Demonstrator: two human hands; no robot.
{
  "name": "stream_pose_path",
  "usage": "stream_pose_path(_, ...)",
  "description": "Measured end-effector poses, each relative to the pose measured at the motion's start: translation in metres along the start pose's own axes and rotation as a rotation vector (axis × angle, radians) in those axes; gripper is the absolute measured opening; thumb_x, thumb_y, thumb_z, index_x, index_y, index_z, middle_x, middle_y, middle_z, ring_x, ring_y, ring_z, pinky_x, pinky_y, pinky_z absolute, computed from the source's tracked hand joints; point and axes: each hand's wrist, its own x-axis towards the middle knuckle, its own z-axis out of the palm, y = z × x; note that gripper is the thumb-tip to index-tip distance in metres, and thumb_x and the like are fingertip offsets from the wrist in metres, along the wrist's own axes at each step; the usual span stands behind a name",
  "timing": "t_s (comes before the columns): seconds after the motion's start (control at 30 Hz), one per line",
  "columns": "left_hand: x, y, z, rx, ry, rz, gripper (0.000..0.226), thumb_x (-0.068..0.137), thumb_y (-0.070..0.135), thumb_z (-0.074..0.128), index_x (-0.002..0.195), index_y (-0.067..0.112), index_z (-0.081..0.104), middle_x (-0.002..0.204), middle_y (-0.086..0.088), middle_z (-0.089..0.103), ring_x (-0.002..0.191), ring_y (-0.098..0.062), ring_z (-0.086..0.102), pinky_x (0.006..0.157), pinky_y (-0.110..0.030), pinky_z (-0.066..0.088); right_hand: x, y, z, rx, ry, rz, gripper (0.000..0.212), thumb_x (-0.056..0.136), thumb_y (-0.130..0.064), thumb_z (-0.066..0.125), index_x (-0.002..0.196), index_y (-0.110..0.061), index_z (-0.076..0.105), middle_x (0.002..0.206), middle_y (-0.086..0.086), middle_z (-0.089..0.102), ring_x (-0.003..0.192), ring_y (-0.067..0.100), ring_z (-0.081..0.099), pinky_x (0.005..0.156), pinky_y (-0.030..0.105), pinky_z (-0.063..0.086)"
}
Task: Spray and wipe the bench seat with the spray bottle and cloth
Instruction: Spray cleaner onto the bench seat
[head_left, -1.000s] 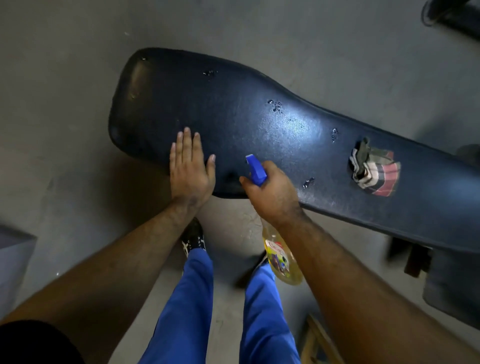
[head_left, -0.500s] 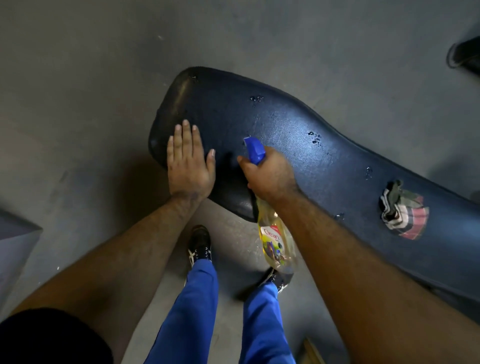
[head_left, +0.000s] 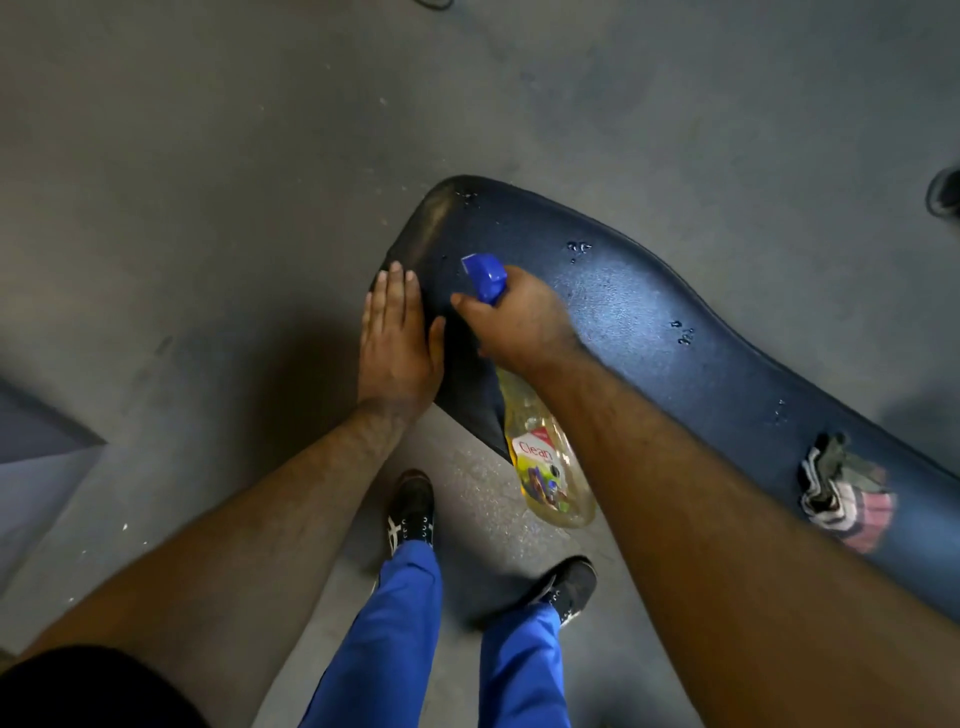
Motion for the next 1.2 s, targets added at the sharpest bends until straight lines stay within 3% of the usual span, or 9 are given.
stream_pose_path(0.1,-0.001,-0.001,0.0,-0.008,0.011,0.016,0.061,0.103,0.036,0.031,0.151,-0.001,0.029,0.159,-0.021,0.025,0.149,-0.033,0.02,0.122,-0.042,0.011,0.006,-0.009,0.012,0.032,-0.017,0.046,0.027,0.087,-0.048,0.068,0.08,-0.026,0.053,0.088,0.006,0.07,0.08,0.027,0.072,0.081,0.046,0.06)
stream_pose_path(0.23,-0.001,0.0,-0.001,-0.022,-0.005,0.013,0.06,0.103,0.036,0.029,0.151,-0.001,0.028,0.159,-0.021,0.024,0.149,-0.032,0.018,0.122,-0.041,0.009,-0.003,-0.007,0.012,0.007,-0.016,0.045,0.033,0.084,-0.054,0.068,0.094,-0.025,0.056,0.088,0.003,0.069,0.078,0.025,0.071,0.079,0.046,0.061)
stream_pose_path(0.4,-0.006,0.0,-0.01,-0.072,-0.041,-0.004,0.056,0.102,0.03,0.032,0.15,-0.001,0.03,0.159,-0.021,0.025,0.149,-0.031,0.019,0.123,-0.044,0.014,-0.041,0.019,0.013,0.02,-0.059,0.097,0.03,0.084,-0.05,0.069,0.094,-0.026,0.054,0.088,0.003,0.066,0.082,0.026,0.069,0.078,0.05,0.06)
stream_pose_path(0.73,-0.019,0.003,-0.01,0.004,-0.108,0.013,0.06,0.103,0.034,0.024,0.152,0.001,0.025,0.161,-0.019,0.019,0.151,-0.031,0.013,0.123,-0.043,0.009,-0.089,0.064,0.048,-0.008,0.079,0.196,0.033,0.089,-0.05,0.066,0.089,-0.018,0.058,0.082,0.008,0.068,0.077,0.029,0.066,0.068,0.035,0.051)
stream_pose_path(0.8,-0.02,0.003,-0.011,0.004,-0.111,0.016,0.058,0.103,0.033,0.028,0.152,0.001,0.025,0.161,-0.02,0.019,0.151,-0.031,0.013,0.123,-0.043,0.009,-0.09,0.065,0.048,0.067,0.1,0.189,0.032,0.087,-0.053,0.066,0.09,-0.022,0.055,0.082,0.005,0.068,0.076,0.029,0.069,0.072,0.041,0.057)
stream_pose_path(0.93,-0.019,0.007,-0.026,0.013,-0.161,0.015,0.058,0.103,0.028,0.04,0.152,0.002,0.024,0.161,-0.018,0.02,0.151,-0.029,0.014,0.123,-0.042,0.012,-0.094,0.06,0.036,0.141,0.104,0.18,0.028,0.084,-0.053,0.064,0.084,-0.03,0.049,0.081,0.001,0.069,0.075,0.027,0.072,0.077,0.048,0.059)
stream_pose_path(1.2,-0.049,0.092,-0.059,-0.044,-0.353,0.219,0.062,0.099,0.03,0.049,0.152,0.004,0.027,0.159,-0.015,0.029,0.149,-0.027,0.02,0.122,-0.038,0.017,-0.131,0.066,-0.028,0.298,0.24,0.211,0.017,0.069,-0.037,0.057,0.078,-0.023,0.055,0.072,0.003,0.066,0.071,0.031,0.069,0.073,0.051,0.06)
